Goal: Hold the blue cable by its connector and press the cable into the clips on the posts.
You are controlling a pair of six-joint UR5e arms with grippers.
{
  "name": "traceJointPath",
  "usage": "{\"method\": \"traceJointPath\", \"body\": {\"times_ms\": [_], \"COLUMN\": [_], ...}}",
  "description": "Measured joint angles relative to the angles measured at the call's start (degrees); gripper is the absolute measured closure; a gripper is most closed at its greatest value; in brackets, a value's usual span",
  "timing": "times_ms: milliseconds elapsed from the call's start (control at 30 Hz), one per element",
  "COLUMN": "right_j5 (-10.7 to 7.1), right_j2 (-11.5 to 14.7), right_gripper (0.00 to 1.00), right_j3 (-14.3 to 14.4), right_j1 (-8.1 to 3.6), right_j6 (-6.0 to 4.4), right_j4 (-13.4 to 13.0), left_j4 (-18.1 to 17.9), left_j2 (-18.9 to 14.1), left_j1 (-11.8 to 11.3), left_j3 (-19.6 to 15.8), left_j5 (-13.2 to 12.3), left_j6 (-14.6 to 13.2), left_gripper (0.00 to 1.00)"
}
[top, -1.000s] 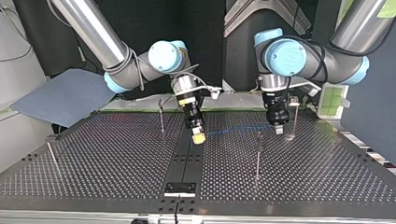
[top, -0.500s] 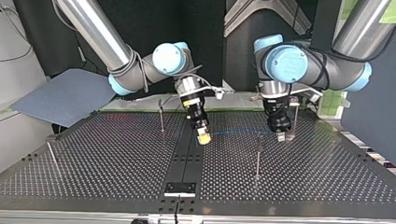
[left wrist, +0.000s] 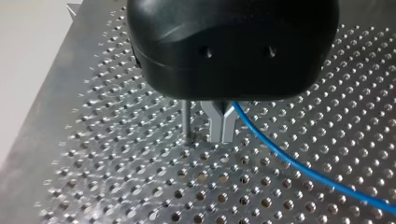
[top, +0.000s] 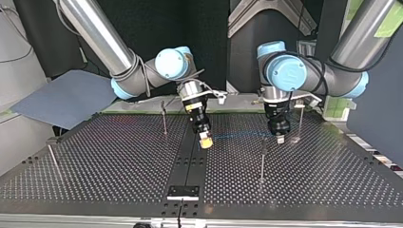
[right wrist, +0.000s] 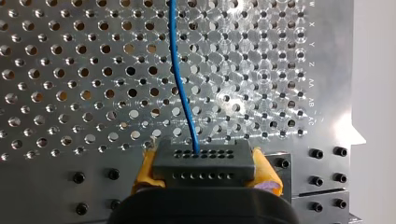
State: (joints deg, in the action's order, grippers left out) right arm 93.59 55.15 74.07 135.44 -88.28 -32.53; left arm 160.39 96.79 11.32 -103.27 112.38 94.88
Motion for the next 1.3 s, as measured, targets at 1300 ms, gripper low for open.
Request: {"method": "traceJointPath", "body": {"times_ms": [1300], "right_j5": [-1.52], "right_j2": [-0.42], "right_gripper": [1.00], "right_j3": [-2.10], "right_j1": [-2.86], "right_j6": [-0.77], "right_j4": [-0.25], "left_j4": [-0.58], "left_j2": [3.12], "left_j1": [-6.86], "left_j3": [4.55], "left_j5": [-12.23], "left_j6": [6.71], "left_gripper": [1.00]}}
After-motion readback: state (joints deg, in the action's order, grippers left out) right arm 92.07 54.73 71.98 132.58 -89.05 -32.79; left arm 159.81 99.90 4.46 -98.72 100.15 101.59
